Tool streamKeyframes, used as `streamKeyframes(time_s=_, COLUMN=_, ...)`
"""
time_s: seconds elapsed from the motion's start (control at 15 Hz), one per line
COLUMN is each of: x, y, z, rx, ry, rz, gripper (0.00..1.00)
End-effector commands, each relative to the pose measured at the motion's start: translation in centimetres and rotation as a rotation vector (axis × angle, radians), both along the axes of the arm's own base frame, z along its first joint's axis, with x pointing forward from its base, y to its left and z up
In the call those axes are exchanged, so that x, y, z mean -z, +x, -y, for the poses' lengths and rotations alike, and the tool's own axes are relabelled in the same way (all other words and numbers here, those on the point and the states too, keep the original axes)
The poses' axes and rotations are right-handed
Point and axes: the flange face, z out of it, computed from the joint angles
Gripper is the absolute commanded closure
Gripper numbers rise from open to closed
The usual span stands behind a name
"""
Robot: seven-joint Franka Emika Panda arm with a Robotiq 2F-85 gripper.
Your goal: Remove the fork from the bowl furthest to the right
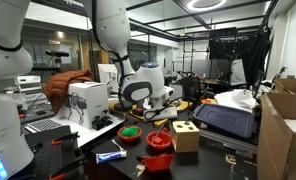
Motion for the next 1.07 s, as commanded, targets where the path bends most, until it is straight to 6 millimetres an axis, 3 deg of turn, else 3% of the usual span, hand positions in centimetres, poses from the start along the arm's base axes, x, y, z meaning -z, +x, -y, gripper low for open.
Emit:
streamKeyframes(time_s=0.0, x=-4.1, y=-2.4, z=1.8, rx=0.152, ry=-0.025, rz=0.010, gripper=0.00)
streamKeyframes(time_s=0.27, x=-7.6, y=-4.1, z=3.2, rx=0.297, ry=-0.038, rz=-0.010, gripper=0.00)
streamKeyframes(time_s=0.53, x=-9.8, y=-5.4, z=3.0, rx=0.392, ry=-0.040, rz=-0.065, gripper=0.00)
streamKeyframes(time_s=1.0, x=-10.6, y=-6.5, z=-1.1, rx=0.384, ry=-0.047, rz=-0.178, gripper=0.00)
